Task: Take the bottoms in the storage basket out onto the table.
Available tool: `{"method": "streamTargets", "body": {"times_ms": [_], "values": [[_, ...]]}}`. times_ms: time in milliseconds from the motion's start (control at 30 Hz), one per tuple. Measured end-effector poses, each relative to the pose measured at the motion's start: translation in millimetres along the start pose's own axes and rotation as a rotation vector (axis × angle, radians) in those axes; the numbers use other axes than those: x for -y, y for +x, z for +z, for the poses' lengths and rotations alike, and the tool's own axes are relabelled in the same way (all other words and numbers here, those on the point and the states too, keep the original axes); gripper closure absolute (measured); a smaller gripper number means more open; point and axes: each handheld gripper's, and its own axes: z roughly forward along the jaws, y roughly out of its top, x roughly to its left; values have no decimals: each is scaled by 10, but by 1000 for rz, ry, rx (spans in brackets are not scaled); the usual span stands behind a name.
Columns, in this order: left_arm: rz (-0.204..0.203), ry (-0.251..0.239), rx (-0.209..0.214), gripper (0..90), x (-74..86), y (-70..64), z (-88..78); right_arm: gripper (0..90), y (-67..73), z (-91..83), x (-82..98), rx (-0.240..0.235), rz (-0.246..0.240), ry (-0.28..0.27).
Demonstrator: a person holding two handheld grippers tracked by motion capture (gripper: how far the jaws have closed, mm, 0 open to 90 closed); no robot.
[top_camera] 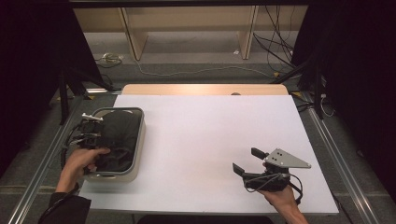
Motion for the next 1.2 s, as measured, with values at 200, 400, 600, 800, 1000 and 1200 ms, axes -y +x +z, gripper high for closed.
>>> {"method": "streamTargets", "body": {"times_ms": [200, 400, 600, 800, 1000, 1200], "values": [[-36, -76, 112, 446, -34, 42, -172, 154, -9, -15, -7, 3, 5, -7], [-34, -127, 159, 451, -73, 5, -301, 155, -28, -23, -8, 4, 13, -10], [-35, -201, 212, 454, -117, -30, -464, 155, -33, -26, -7, 7, 17, -13], [-34, -274, 282, 454, -149, -92, -590, 156, -41, -39, -10, 11, 17, -15], [-38, -337, 349, 454, -194, -173, -703, 156, -49, -31, -2, 14, 21, -14], [-30, -393, 413, 454, -243, -310, -832, 156, -57, -28, -1, 17, 27, -12]]}}
